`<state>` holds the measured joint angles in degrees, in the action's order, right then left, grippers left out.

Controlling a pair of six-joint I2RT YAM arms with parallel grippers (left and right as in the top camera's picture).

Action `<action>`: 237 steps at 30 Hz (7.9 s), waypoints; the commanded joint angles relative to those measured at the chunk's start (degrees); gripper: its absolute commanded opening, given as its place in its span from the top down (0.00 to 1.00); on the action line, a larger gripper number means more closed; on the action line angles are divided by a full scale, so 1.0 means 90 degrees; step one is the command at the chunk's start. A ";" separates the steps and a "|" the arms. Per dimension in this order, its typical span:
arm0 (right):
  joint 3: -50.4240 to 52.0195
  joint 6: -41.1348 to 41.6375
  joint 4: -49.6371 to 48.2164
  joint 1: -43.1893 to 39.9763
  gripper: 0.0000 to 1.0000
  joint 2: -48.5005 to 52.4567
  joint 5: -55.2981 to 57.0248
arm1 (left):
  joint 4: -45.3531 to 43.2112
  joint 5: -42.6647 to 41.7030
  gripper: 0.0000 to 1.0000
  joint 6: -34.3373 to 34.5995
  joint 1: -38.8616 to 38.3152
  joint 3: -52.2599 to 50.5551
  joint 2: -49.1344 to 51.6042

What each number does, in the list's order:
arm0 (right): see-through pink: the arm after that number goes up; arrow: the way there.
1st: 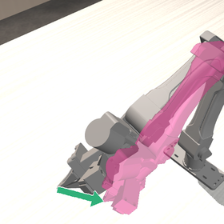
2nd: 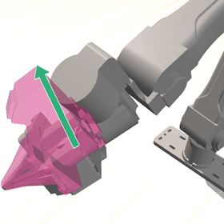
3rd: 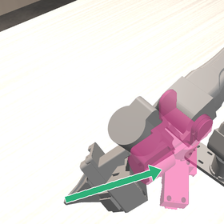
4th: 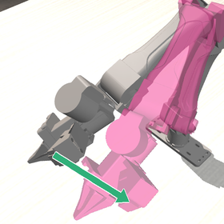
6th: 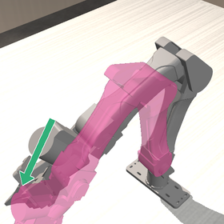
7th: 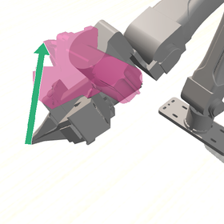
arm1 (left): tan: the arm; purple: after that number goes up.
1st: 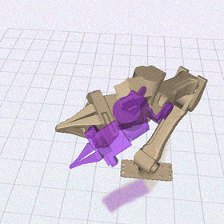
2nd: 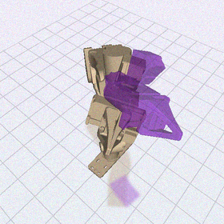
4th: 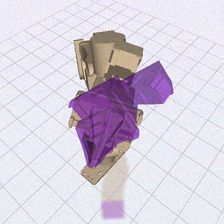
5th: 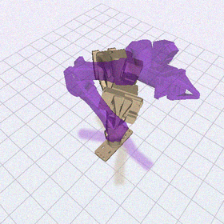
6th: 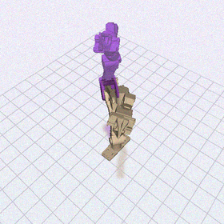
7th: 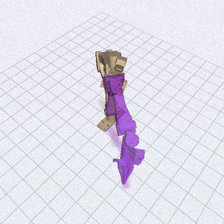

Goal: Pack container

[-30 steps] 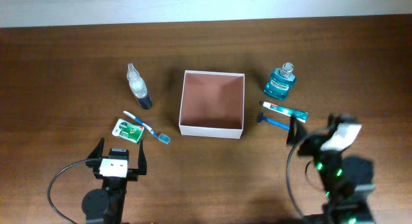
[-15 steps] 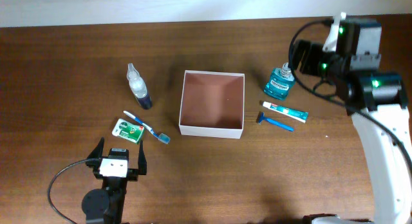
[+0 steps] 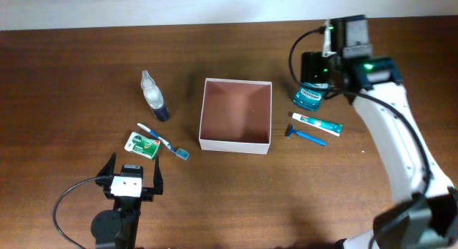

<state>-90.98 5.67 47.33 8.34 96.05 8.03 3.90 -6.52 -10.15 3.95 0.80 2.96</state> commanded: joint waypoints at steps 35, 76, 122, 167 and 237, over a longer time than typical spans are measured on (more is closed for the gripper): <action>-0.0129 0.1481 -0.0165 0.0066 0.51 0.1154 0.0780 | 0.0019 0.0061 0.00 0.0029 0.0027 -0.0034 -0.0012; -0.0219 0.0721 -0.0109 -0.0238 0.81 0.0964 0.0716 | 0.0019 0.0061 0.01 0.0029 0.0027 -0.0034 -0.0012; -0.1285 0.1761 -0.0435 0.2419 0.84 0.1178 0.1107 | 0.0019 0.0061 0.01 0.0029 0.0027 -0.0034 -0.0012; -0.1928 0.1576 0.0721 0.2157 0.47 0.0262 0.1812 | 0.0019 0.0061 0.01 0.0029 0.0027 -0.0034 -0.0012; 0.1372 0.2378 -0.2208 0.0163 0.96 0.1591 -0.3157 | 0.0019 0.0061 0.01 0.0029 0.0027 -0.0034 -0.0012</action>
<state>-78.85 27.09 28.12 9.21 110.02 -20.47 3.90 -6.55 -10.15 3.95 0.80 2.96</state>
